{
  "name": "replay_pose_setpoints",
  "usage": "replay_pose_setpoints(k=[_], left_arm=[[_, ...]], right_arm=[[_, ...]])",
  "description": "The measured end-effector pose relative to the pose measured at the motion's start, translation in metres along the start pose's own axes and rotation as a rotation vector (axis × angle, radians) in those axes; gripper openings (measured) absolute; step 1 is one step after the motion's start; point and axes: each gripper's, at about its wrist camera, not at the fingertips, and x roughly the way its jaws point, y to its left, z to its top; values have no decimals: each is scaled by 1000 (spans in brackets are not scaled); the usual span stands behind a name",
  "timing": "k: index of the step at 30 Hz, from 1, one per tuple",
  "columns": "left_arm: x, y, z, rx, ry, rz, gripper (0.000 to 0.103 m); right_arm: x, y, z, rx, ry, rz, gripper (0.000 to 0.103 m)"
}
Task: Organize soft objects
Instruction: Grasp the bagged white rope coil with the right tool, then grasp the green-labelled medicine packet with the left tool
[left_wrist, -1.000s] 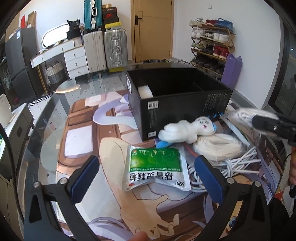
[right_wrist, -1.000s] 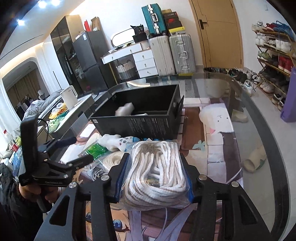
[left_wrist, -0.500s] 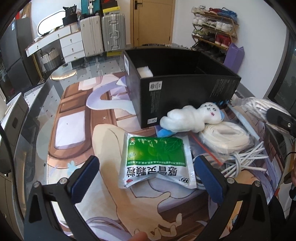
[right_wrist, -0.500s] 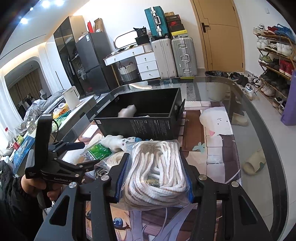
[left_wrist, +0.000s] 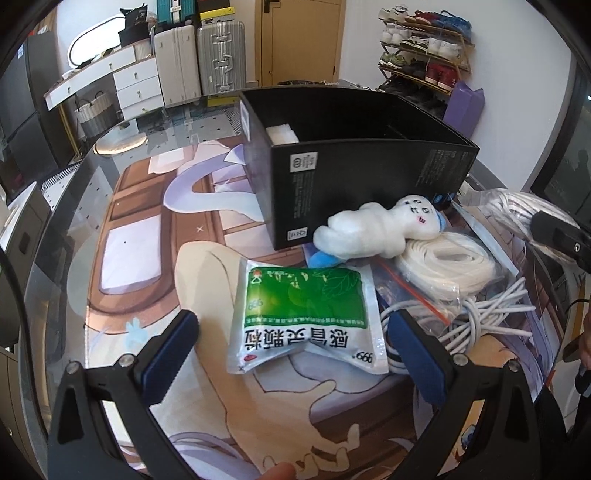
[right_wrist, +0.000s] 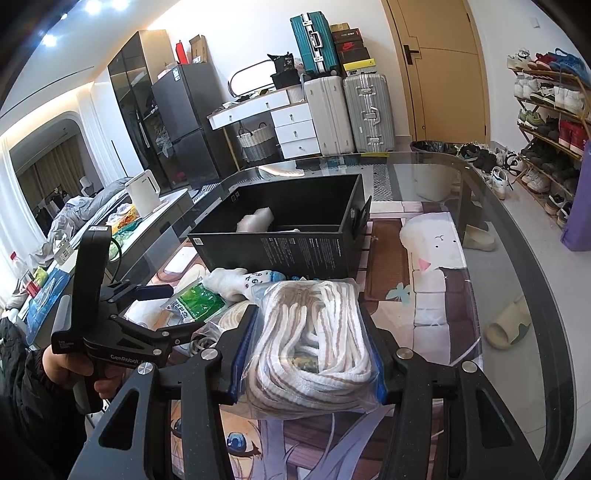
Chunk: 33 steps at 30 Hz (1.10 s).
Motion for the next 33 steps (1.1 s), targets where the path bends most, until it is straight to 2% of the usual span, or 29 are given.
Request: replay_pose_setpoints(k=[8, 14, 20, 21, 28, 33], left_arm=[[2, 5, 0, -20, -3, 7, 101], [-3, -1, -2, 9, -27, -14, 86], [-9, -4, -4, 23, -50, -45, 64], [-11, -3, -5, 14, -55, -34, 56], [-16, 1, -11, -5, -66, -35, 50], [-23, 5, -14, -29, -87, -38, 49]], right_arm=[[2, 1, -1, -3, 2, 2, 51], [2, 1, -1, -1, 2, 2, 51], [2, 1, -1, 1, 4, 2, 51], [2, 1, -1, 2, 4, 1, 51], [2, 1, -3, 5, 3, 4, 51], [1, 2, -3, 4, 2, 5, 51]])
